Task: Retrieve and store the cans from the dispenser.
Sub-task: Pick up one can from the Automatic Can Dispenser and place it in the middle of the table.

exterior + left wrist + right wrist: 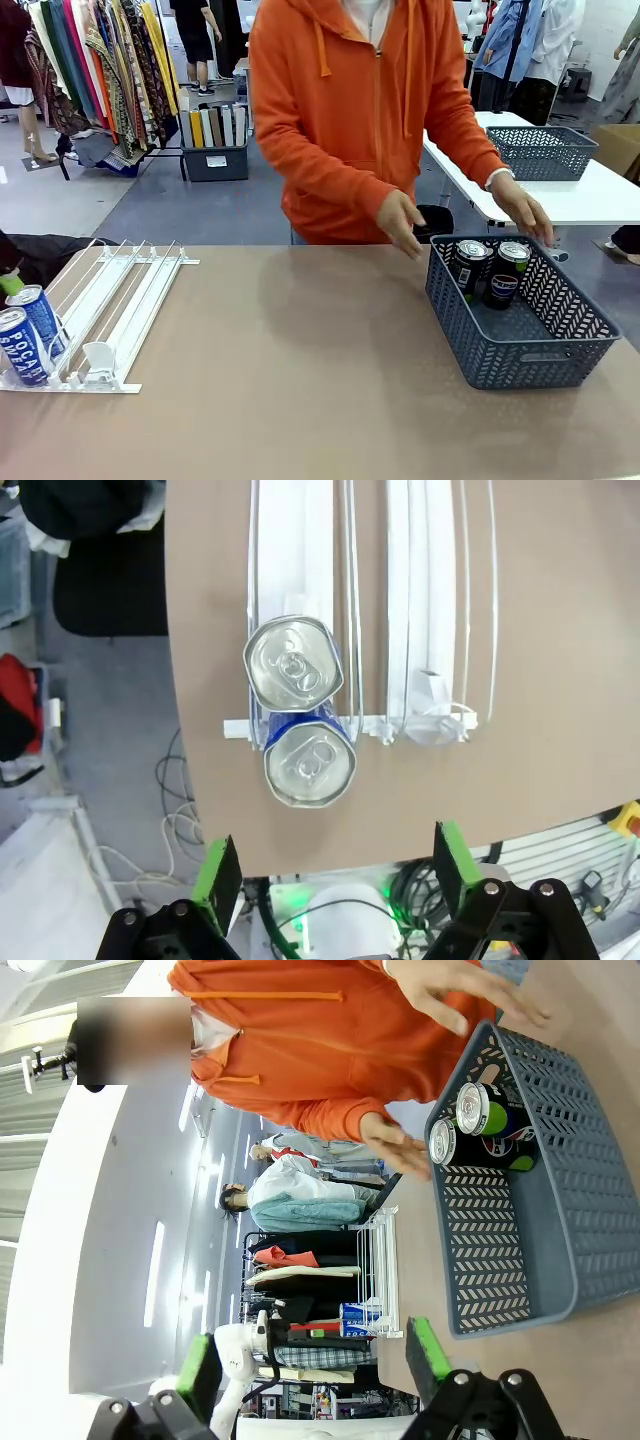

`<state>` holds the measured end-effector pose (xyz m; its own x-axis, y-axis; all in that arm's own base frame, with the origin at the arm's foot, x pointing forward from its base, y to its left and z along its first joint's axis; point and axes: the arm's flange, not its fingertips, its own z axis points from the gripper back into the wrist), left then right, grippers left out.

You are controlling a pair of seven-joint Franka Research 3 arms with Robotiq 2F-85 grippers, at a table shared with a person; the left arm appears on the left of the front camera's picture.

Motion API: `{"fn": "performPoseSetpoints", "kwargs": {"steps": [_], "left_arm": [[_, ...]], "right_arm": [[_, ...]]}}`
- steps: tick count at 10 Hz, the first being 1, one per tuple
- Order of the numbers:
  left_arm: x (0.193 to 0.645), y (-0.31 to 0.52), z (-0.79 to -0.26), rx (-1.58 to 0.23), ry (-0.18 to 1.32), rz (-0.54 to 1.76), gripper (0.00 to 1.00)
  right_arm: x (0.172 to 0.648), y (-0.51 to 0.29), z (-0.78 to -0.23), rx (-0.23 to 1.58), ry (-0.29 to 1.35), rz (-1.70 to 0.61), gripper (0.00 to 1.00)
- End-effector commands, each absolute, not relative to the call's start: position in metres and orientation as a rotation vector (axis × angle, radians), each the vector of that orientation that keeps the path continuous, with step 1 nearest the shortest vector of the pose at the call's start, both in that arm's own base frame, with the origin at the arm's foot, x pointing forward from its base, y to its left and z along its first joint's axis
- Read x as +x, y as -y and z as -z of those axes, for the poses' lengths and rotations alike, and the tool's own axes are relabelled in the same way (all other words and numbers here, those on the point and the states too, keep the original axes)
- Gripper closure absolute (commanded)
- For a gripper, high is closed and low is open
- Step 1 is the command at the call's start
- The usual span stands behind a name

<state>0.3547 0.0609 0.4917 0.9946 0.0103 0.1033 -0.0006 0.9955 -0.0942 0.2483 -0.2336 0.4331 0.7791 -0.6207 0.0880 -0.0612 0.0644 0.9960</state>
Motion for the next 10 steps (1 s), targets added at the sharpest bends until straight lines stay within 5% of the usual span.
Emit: {"fn": "performPoseSetpoints", "kwargs": {"steps": [1, 10], "left_arm": [[0.358, -0.064, -0.469, -0.126, 0.085, -0.04, 0.0], [0.37, -0.048, -0.389, -0.083, 0.034, -0.042, 0.0]], "right_arm": [[0.25, 0.235, -0.437, 1.48, 0.602, 0.458, 0.0], [0.25, 0.235, -0.437, 1.48, 0.602, 0.458, 0.0]]}}
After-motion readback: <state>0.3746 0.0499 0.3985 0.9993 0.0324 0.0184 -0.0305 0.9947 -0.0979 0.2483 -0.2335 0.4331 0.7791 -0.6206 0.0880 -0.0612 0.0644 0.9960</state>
